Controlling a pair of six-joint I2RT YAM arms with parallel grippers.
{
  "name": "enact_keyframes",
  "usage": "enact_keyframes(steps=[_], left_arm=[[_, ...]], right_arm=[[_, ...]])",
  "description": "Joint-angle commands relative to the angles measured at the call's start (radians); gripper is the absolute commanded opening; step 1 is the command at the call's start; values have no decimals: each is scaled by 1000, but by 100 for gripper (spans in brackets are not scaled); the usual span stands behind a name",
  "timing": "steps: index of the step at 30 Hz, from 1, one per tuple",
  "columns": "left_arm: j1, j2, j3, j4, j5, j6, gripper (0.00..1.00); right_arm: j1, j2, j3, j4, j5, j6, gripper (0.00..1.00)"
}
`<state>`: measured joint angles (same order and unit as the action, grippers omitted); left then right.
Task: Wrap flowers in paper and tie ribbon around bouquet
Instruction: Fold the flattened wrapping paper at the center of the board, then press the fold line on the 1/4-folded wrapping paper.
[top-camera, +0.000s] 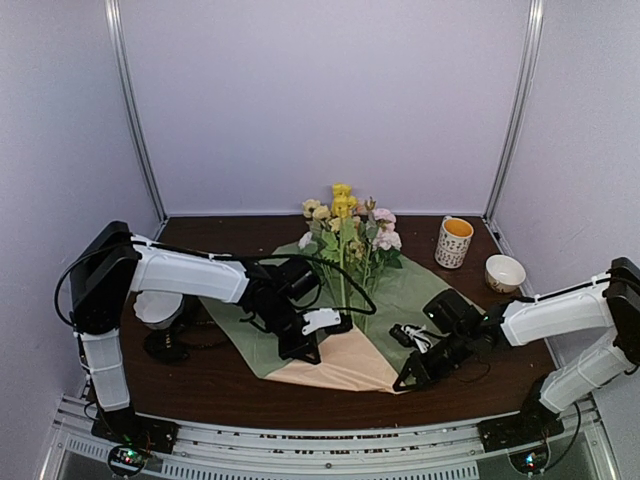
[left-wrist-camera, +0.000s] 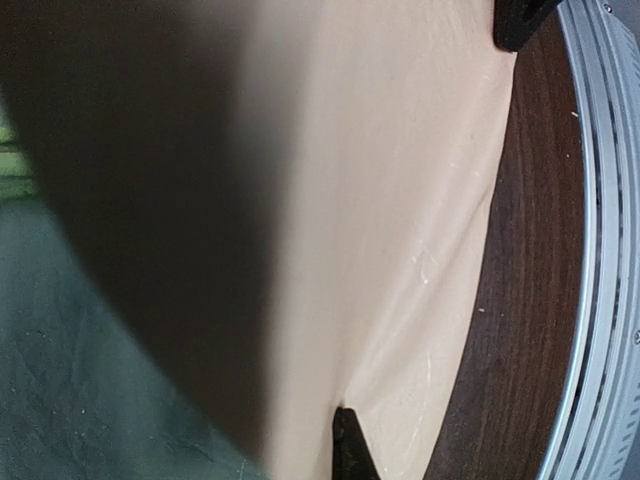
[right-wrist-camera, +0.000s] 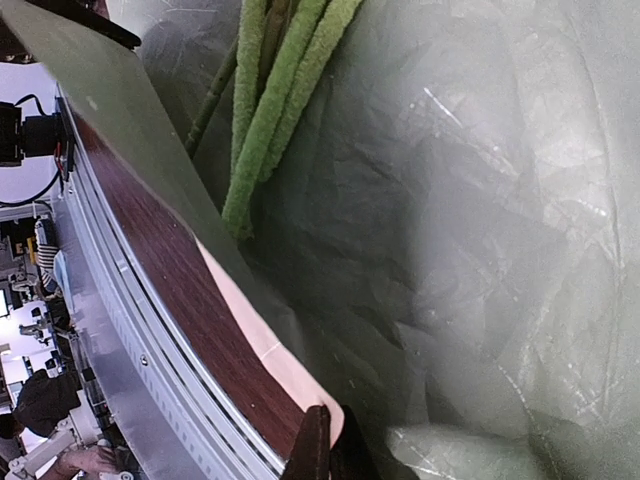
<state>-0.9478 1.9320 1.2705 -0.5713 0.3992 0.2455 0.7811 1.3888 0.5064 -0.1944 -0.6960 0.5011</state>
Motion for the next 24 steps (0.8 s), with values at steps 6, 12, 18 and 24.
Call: enact_keyframes(steps=[6, 12, 18, 24], left_arm=[[13, 7, -2, -36, -95, 28, 0], [14, 3, -17, 4, -11, 7, 0], [14, 17, -17, 10, 8, -5, 0], [14, 27, -16, 11, 15, -6, 0]], right_arm=[[12, -106, 76, -320, 155, -18, 0], [-8, -123, 94, -340, 145, -38, 19], [-12, -229, 248, -419, 244, -90, 25], [74, -141, 175, -27, 84, 46, 16]])
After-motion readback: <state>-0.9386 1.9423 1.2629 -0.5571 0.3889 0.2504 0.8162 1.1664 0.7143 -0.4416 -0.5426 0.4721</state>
